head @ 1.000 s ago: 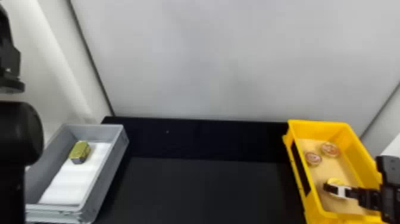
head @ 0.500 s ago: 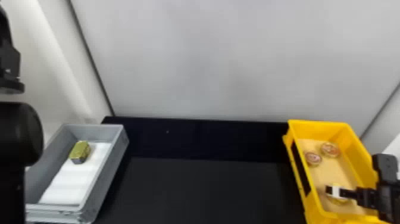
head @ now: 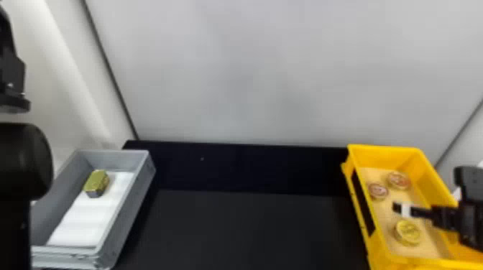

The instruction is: Pick up the round yellow can and place it in the yellow rectangular box

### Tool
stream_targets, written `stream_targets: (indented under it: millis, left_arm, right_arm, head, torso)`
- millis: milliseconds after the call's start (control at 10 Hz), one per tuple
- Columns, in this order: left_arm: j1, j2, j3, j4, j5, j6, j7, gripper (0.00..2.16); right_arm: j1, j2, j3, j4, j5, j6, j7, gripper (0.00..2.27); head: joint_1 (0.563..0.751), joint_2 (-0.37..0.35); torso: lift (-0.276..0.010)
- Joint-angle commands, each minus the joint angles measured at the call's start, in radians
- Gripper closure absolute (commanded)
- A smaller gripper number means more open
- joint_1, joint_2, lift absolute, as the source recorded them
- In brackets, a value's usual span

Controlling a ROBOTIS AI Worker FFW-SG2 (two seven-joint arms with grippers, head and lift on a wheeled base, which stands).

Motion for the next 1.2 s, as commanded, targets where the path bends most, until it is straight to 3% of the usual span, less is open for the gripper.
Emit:
stream_targets:
  millis: [0, 200, 300, 500, 600, 700, 900, 1100]
  left_arm:
    - [0.003, -0.003, 0.002, 0.0, 0.0, 0.003, 0.0, 0.16]
    - [0.009, -0.007, -0.005, 0.0, -0.002, 0.009, 0.0, 0.16]
    - [0.013, -0.01, -0.003, 0.0, -0.002, 0.011, -0.002, 0.16]
    - [0.025, -0.01, -0.002, 0.0, -0.002, 0.011, -0.002, 0.16]
    - [0.036, -0.01, 0.003, 0.0, -0.002, 0.012, 0.0, 0.16]
    - [0.039, -0.009, 0.008, 0.0, -0.002, 0.014, 0.002, 0.16]
    - [0.045, 0.0, 0.018, -0.005, -0.002, 0.015, 0.002, 0.16]
    - [0.046, 0.019, 0.026, -0.009, -0.005, 0.017, 0.011, 0.16]
  right_arm:
    - [-0.001, -0.011, -0.011, -0.307, 0.016, 0.055, -0.016, 0.0]
    - [-0.055, -0.002, 0.033, -0.614, 0.01, 0.093, -0.046, 0.0]
    - [-0.105, -0.002, 0.118, -0.71, 0.065, 0.09, -0.066, 0.0]
    - [-0.134, 0.038, 0.205, -0.87, 0.261, 0.01, -0.151, 0.0]
    - [-0.133, 0.084, 0.203, -0.95, 0.418, -0.079, -0.166, 0.0]
    - [-0.144, 0.098, 0.18, -1.005, 0.472, -0.189, -0.183, 0.0]
    - [-0.19, 0.024, 0.194, -1.06, 0.531, -0.361, -0.344, 0.0]
    - [-0.248, -0.075, 0.22, -1.132, 0.625, -0.366, -0.422, 0.0]
  head:
    - [0.663, 0.054]
    - [0.663, 0.054]
    - [0.663, 0.054]
    - [0.663, 0.054]
    - [0.663, 0.054]
    - [0.663, 0.054]
    - [0.663, 0.054]
    - [0.663, 0.054]
  torso:
    - [-0.01]
    - [-0.01]
    - [-0.01]
    - [-0.01]
    - [-0.01]
    - [-0.01]
    - [-0.01]
    - [-0.01]
